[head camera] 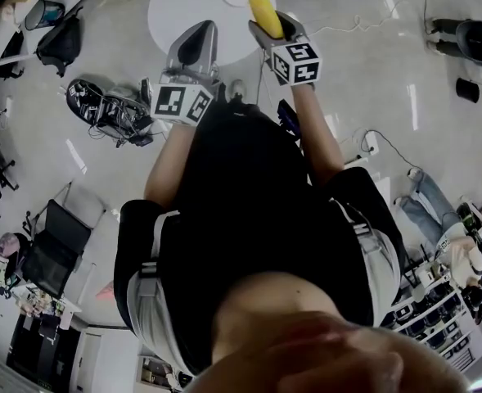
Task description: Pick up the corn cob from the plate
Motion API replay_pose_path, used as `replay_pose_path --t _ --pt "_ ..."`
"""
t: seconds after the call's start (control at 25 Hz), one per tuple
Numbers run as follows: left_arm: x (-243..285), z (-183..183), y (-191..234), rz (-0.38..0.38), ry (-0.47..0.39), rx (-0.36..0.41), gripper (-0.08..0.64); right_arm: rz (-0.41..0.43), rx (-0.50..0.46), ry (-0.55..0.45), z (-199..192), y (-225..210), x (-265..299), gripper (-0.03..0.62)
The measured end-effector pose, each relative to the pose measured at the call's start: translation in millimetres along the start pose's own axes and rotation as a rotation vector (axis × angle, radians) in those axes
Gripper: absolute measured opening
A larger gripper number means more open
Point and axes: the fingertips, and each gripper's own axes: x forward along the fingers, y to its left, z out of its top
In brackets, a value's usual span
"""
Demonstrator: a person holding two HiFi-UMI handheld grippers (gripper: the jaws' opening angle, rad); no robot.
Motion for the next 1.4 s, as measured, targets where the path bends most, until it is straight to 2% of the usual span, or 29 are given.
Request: replay_pose_path --t 0.24,0.6,0.96,1.4 --pt "-8 0 0 -0.004 0.008 0.001 0.002 0.001 0.019 -0.029 13 10 -9 0.261" --pt "-17 11 23 -0.019 0.015 -0.019 0.002 -0.038 0.022 -0.057 35 32 -7 0.259" --pt "-38 16 38 -0.055 0.017 -0.027 0.002 -0.068 0.027 -0.12 57 79 -25 0.261" --pt "-53 10 40 -0.074 0.022 -0.026 0.002 -0.101 0.033 -0.183 64 107 -50 0.259"
